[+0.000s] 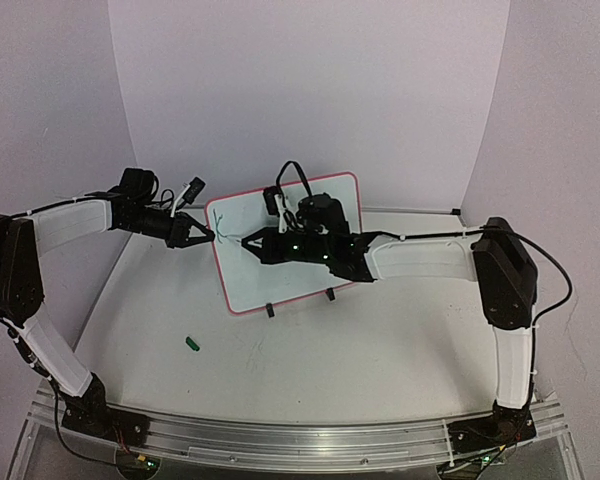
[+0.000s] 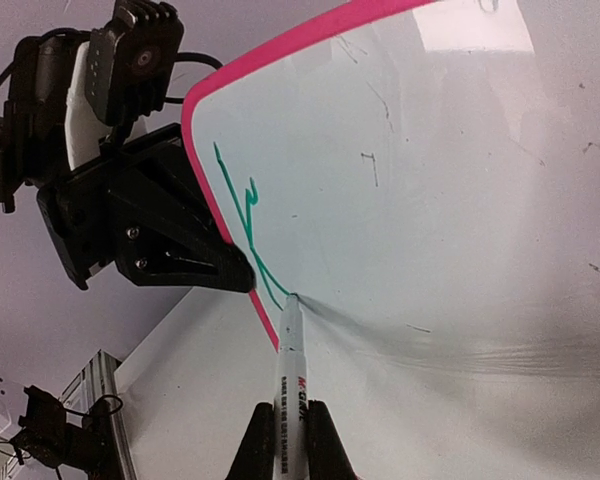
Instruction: Write a sentence on the whiteboard
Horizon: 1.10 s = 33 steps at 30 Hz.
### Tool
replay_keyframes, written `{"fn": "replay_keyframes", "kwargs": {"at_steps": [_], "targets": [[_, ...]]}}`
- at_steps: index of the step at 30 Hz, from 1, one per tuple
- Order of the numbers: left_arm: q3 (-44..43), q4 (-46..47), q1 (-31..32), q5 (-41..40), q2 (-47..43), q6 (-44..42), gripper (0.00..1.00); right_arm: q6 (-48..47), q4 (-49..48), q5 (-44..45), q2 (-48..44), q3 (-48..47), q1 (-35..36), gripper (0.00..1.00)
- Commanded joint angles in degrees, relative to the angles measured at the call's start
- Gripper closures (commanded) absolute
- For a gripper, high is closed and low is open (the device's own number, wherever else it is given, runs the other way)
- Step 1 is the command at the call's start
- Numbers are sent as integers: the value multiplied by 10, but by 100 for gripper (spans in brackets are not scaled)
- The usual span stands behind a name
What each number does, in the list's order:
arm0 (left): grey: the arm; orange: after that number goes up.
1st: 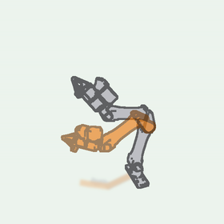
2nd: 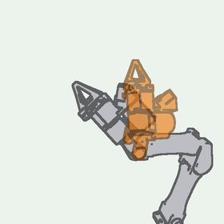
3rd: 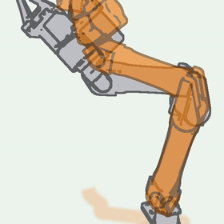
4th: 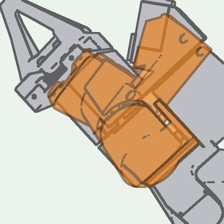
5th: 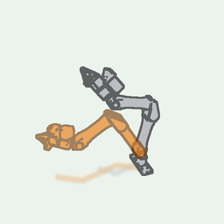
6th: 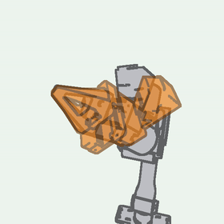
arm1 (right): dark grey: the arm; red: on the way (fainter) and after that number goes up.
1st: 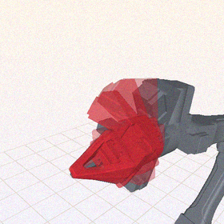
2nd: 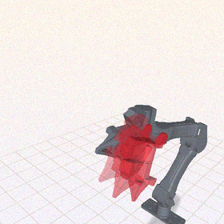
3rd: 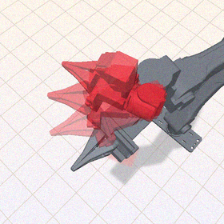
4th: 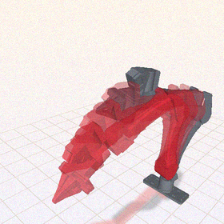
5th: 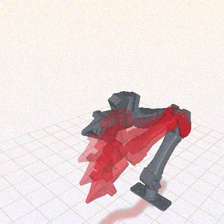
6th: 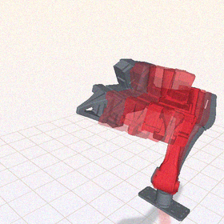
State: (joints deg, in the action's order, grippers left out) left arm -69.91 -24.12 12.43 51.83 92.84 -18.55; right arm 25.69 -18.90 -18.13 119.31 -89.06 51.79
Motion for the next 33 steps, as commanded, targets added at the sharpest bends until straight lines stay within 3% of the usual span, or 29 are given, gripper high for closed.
{"fn": "replay_keyframes", "kwargs": {"at_steps": [1, 11, 33], "targets": [[-3, -43, 8, -30, -4, -20, 100, -9, -29, -32, -71, 28, -6, 100], [-3, -42, 9, -31, -6, -18, 100, -11, -20, -41, -130, 65, -18, 100], [-8, -43, 14, -46, -2, -17, 100, -44, 76, -73, -27, -75, -34, 100]]}}
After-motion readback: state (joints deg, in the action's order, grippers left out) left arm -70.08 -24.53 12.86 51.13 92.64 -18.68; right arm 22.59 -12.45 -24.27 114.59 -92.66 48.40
